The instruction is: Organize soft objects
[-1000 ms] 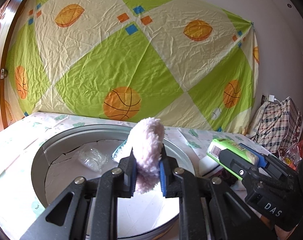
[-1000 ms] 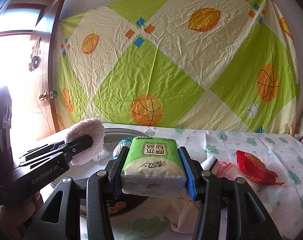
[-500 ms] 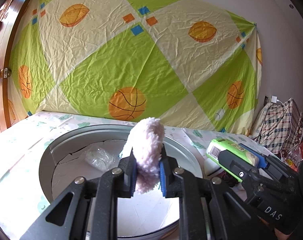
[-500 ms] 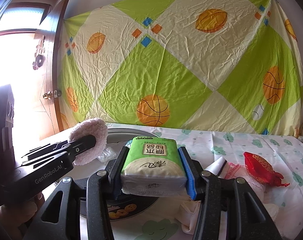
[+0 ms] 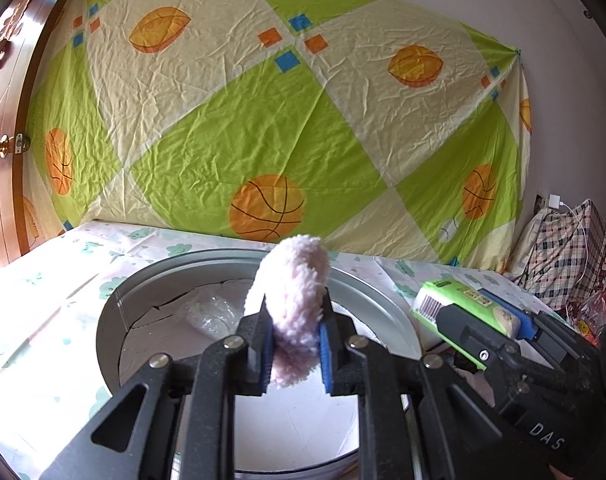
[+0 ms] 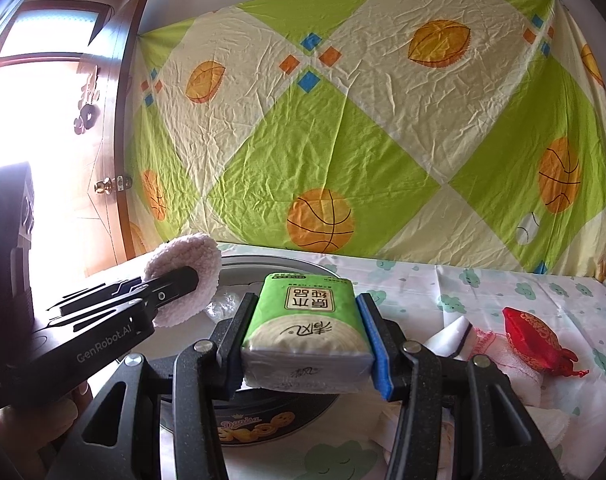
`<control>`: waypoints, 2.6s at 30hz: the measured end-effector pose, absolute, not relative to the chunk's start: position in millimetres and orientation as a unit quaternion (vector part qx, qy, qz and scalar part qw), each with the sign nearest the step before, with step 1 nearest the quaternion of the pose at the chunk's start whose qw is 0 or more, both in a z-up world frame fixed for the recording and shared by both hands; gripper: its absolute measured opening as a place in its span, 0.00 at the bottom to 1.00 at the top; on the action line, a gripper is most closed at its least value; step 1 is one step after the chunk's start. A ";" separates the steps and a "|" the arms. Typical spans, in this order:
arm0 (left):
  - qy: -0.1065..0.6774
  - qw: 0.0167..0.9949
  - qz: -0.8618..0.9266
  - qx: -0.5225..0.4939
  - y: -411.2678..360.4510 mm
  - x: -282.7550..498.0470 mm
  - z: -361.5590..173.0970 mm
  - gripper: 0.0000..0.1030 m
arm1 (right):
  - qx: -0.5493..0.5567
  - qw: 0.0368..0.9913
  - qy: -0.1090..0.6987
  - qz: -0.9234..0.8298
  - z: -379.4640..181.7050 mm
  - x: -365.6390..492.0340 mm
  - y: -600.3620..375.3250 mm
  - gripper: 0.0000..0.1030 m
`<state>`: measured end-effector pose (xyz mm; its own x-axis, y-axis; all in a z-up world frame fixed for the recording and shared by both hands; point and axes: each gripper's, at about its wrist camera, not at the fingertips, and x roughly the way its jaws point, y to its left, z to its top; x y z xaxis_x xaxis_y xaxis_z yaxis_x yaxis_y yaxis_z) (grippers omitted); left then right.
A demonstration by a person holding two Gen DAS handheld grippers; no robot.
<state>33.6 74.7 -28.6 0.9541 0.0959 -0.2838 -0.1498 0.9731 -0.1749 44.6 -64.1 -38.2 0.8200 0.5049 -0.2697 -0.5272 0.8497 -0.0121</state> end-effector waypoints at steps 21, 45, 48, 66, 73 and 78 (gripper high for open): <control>0.142 0.982 0.077 -0.103 95.5 29.0 -29.4 0.16 | -0.057 0.947 0.133 0.287 -40.1 44.6 -41.2 0.50; 0.156 0.979 0.098 -0.087 112.1 34.6 -30.2 0.16 | -0.068 0.940 0.142 0.304 -42.2 47.8 -25.4 0.50; 0.164 0.978 0.096 -0.091 115.3 37.8 -31.6 0.16 | -0.065 0.939 0.147 0.305 -42.4 50.8 -25.2 0.50; 0.212 0.970 0.086 -0.078 126.6 60.2 -26.1 0.16 | -0.066 0.934 0.150 0.316 -18.4 69.9 -21.8 0.50; 0.248 0.962 0.079 -0.081 135.9 74.9 -30.4 0.16 | -0.068 0.927 0.184 0.319 -19.3 93.8 -13.8 0.50; 0.267 0.957 0.079 -0.082 145.1 82.4 -29.5 0.16 | -0.075 0.921 0.208 0.321 -22.1 109.0 -3.4 0.50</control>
<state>82.4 145.1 -29.5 0.8455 0.1073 -0.5231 -0.1942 0.9743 -0.1141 109.0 -3.4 -22.1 0.7074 0.5599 -0.4313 -0.6221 0.7829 -0.0041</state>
